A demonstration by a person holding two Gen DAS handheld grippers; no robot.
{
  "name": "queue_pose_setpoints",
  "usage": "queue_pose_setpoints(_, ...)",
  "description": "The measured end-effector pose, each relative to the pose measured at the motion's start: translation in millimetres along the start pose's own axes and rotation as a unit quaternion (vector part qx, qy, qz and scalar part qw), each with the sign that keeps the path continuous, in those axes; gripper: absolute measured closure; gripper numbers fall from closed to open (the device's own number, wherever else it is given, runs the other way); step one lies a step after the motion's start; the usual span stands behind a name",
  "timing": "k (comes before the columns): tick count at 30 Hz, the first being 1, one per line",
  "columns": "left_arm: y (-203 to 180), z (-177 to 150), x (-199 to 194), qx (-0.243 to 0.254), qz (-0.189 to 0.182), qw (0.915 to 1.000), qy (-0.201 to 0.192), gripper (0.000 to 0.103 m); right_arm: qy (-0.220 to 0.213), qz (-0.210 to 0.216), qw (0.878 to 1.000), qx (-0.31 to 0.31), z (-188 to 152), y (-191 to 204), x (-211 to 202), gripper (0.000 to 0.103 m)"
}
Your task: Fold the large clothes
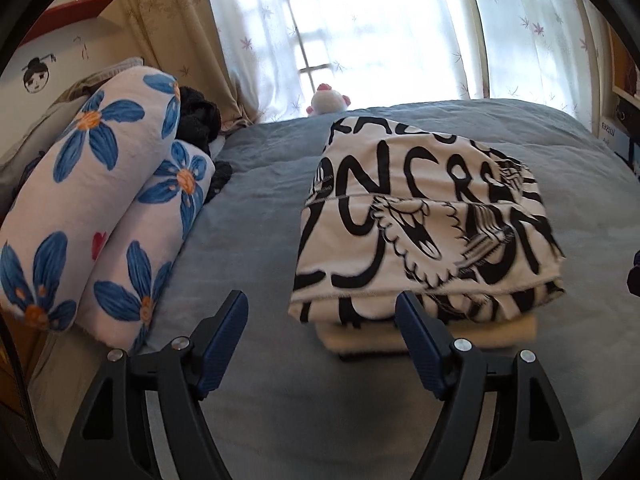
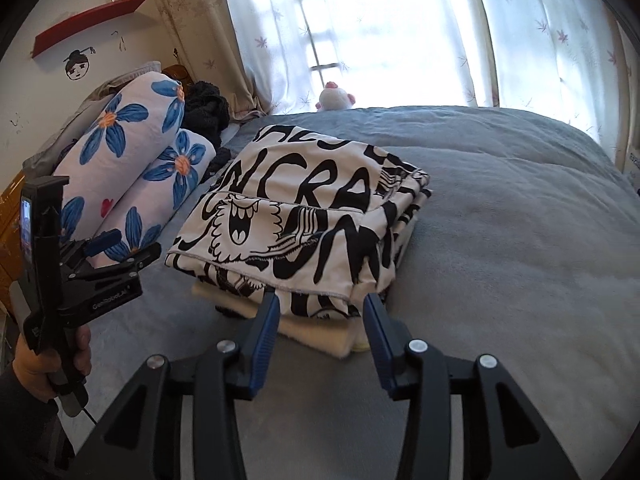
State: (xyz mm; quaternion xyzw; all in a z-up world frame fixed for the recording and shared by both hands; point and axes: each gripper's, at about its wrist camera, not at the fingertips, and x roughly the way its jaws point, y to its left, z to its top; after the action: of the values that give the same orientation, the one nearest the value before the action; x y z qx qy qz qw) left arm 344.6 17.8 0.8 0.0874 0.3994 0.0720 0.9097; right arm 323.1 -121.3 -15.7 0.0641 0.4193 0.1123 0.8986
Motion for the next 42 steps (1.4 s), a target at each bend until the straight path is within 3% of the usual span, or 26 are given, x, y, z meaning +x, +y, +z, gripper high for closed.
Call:
queue_pose_setpoints(4,0,-13,-37,-0.01,-0.018,0.9996,0.022,0.027,0.031,-0.014,0.999,0.003,-15,-3,-37,0.059)
queue_pose_setpoints(10,-6,-31,-100,0.004,-0.031,0.9993,0.02,0.024,0.033,-0.039,0.999,-0.014,-38,-3,-106,0.059)
queue_pose_setpoints(19,-15,-51,-198,0.003,-0.075,0.9971,0.014,0.02,0.038,-0.029,0.998,-0.032,-65,4,-209,0.059)
queue_pose_setpoints(25,-33,-78,-263,0.002,-0.126,0.9921,0.004,0.02,0.039,-0.015,0.998,-0.042,-91,15,-258,0.048)
queue_pose_setpoints(31,-53,-116,-309,-0.009,-0.177,0.9841,0.005,0.016,0.036,-0.021,0.998,-0.049,-124,16,-279,0.047)
queue_pose_setpoints(34,-63,-137,-319,-0.015,-0.181,0.9834,0.002,0.015,0.038,-0.028,0.998,-0.04,-144,13,-278,0.047)
queue_pose_setpoints(39,-93,-181,-317,-0.001,-0.15,0.9887,-0.004,0.011,0.036,-0.056,0.998,-0.004,-188,4,-266,0.047)
queue_pose_setpoints(42,-109,-206,-305,-0.016,-0.16,0.9869,0.009,0.009,0.033,-0.072,0.997,0.022,-213,-2,-257,0.047)
